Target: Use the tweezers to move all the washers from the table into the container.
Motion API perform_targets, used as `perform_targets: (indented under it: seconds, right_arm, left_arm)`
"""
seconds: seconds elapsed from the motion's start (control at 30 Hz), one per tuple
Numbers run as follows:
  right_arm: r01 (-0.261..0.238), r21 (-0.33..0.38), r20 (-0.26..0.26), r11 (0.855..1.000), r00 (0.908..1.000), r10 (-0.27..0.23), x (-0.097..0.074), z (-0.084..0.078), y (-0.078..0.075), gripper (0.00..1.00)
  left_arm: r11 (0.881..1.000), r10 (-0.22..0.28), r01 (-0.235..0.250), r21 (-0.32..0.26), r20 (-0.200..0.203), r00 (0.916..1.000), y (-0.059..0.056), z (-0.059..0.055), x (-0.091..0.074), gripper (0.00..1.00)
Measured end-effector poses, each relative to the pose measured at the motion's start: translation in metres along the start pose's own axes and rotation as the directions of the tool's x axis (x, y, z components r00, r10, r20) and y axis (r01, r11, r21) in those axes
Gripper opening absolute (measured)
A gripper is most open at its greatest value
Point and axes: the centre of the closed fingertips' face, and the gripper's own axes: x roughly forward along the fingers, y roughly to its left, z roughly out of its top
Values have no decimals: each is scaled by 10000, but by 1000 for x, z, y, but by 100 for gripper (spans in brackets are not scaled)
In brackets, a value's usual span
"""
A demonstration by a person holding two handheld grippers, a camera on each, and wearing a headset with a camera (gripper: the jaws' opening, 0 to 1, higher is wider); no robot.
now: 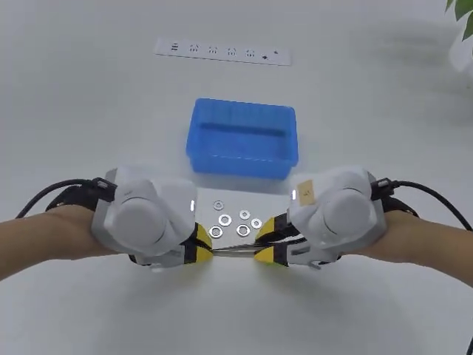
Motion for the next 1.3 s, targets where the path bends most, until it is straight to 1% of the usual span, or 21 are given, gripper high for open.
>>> perform_targets:
  seconds: [0.03, 0.1, 0.23, 0.3, 0.37, 0.4, 0.47, 0.5, 0.57, 0.63, 0.67, 0.8, 0.83, 0.87, 0.93, 1.1, 1.17, 1.2, 1.23, 1.27, 1.3]
  right_arm:
    - [-42, -97, -67, 9999, 10000, 42, 0, 0, 0, 12]
    - [-75, -113, -136, 9999, 9999, 73, 0, 0, 0, 11]
    - [-82, -138, -200, 9999, 9998, 79, -1, -1, 2, 9]
    - [-115, -331, -244, 9994, 9996, 107, -1, -1, 3, 8]
    - [-112, -359, -252, 9993, 9996, 103, -1, -1, 5, 7]
    - [-112, -344, -248, 9993, 9996, 103, -1, -1, 5, 7]
    - [-59, -274, -187, 9996, 9998, 54, -1, -1, 4, 7]
    - [-25, -264, -157, 9996, 9999, 21, -2, -1, 4, 7]
    - [90, -308, -3, 9995, 10000, -90, -2, -1, 5, 7]
    - [217, -178, 192, 9996, 9996, -214, -3, -1, 5, 7]
    - [251, -239, 343, 9994, 9991, -243, -4, 0, 5, 7]
    - [452, -671, 783, 9967, 9961, -399, -8, 3, 7, 7]
    - [495, -671, 868, 9965, 9953, -436, -10, 4, 7, 7]
    - [518, -635, 929, 9966, 9946, -458, -11, 4, 7, 7]
    - [602, -662, 1085, 9960, 9927, -527, -13, 6, 7, 7]
    - [798, -807, 1489, 9935, 9866, -671, -20, 9, 8, 7]
    - [882, -809, 1693, 9928, 9828, -735, -23, 10, 8, 7]
    - [913, -845, 1842, 9922, 9801, -745, -25, 9, 8, 7]
    - [1001, -830, 1986, 9915, 9766, -820, -26, 9, 7, 7]
    - [1034, -671, 2103, 9924, 9737, -872, -28, 9, 6, 7]
    - [1007, -451, 2238, 9939, 9706, -882, -30, 8, 5, 7]
  left_arm:
    - [9999, -35, 36, 102, -135, 9999, 0, 0, 0, 6]
    - [10000, -56, 57, 43, -266, 9996, 0, 0, 0, 6]
    - [9999, -88, 84, -125, -374, 9993, 0, -1, 0, 5]
    - [9999, -46, 44, -147, -161, 9999, 1, -1, -1, 5]
    - [9980, 101, -88, -625, 198, 9998, 2, -1, -2, 4]
    - [9979, 111, -93, -637, 266, 9996, 2, -2, -2, 4]
    - [9982, 294, -282, -530, 213, 9993, 3, -2, -2, 4]
    - [9990, 439, -437, -89, 189, 9989, 4, -1, -2, 4]
    - [9985, 533, -528, -156, 318, 9981, 3, 1, -5, 4]
    - [9980, 610, -599, -190, 604, 9963, 5, 6, -11, 4]
    - [9981, 593, -580, -215, 620, 9963, 4, 7, -13, 4]
    - [9982, 574, -585, 106, 861, 9946, 2, 16, -21, 4]
    - [9971, 600, -643, 402, 1001, 9932, 3, 20, -24, 4]
    - [9965, 594, -653, 515, 1096, 9922, 2, 22, -26, 4]
    - [9968, 612, -671, 437, 1248, 9903, 3, 27, -32, 4]
    - [9955, 499, -628, 707, 1709, 9840, 2, 46, -43, 4]
    - [9944, 482, -653, 832, 1932, 9800, 1, 56, -46, 4]
    - [9928, 330, -561, 1063, 2077, 9776, 0, 61, -46, 4]
    - [9918, 393, -646, 1106, 2173, 9753, 2, 63, -46, 4]
    - [9929, 472, -714, 956, 2348, 9709, 4, 68, -47, 4]
    - [9952, 457, -666, 713, 2624, 9639, 5, 75, -47, 4]
